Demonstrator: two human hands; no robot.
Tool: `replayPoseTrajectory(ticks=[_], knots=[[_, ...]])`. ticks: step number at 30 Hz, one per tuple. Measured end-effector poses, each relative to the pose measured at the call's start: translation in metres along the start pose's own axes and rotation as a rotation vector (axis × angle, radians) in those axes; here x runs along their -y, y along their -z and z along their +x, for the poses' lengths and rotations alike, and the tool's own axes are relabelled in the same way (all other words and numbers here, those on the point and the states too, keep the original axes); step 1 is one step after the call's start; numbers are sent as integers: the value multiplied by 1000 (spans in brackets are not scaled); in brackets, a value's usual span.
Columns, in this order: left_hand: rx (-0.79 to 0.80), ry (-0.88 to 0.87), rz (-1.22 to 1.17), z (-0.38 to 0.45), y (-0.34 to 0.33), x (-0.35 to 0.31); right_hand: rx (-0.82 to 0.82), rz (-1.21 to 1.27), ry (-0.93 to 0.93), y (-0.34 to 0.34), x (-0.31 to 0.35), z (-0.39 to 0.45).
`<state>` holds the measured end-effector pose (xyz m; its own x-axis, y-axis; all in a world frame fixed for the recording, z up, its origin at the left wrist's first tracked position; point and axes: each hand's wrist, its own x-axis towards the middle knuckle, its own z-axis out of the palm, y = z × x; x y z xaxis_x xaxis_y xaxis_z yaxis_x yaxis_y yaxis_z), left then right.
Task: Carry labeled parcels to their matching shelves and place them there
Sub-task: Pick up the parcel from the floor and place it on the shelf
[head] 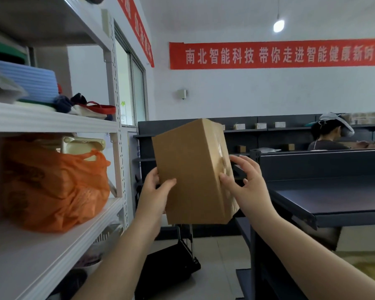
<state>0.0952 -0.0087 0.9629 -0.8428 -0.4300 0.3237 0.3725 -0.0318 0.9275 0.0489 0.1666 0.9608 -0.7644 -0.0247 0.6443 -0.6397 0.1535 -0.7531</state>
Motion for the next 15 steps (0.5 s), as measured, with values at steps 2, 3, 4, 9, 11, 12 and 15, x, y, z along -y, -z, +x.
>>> replayPoseTrajectory(ticks=[2,3,4,9,11,12,15], knots=[[-15,25,-58,-4,7,2,50,-26,-128,-2,1,-4],[-10,34,-80,-6,9,3,95,3,-213,-3,2,-6],[1,44,-91,-8,11,4,143,40,-280,-4,2,-8],[92,24,22,-19,16,13,249,75,-307,-9,-5,-22],[134,-2,98,-22,14,11,254,90,-283,-9,-7,-27],[155,-8,130,-22,13,9,247,102,-274,-9,-7,-29],[184,-11,202,-24,11,6,226,138,-250,-6,-5,-32]])
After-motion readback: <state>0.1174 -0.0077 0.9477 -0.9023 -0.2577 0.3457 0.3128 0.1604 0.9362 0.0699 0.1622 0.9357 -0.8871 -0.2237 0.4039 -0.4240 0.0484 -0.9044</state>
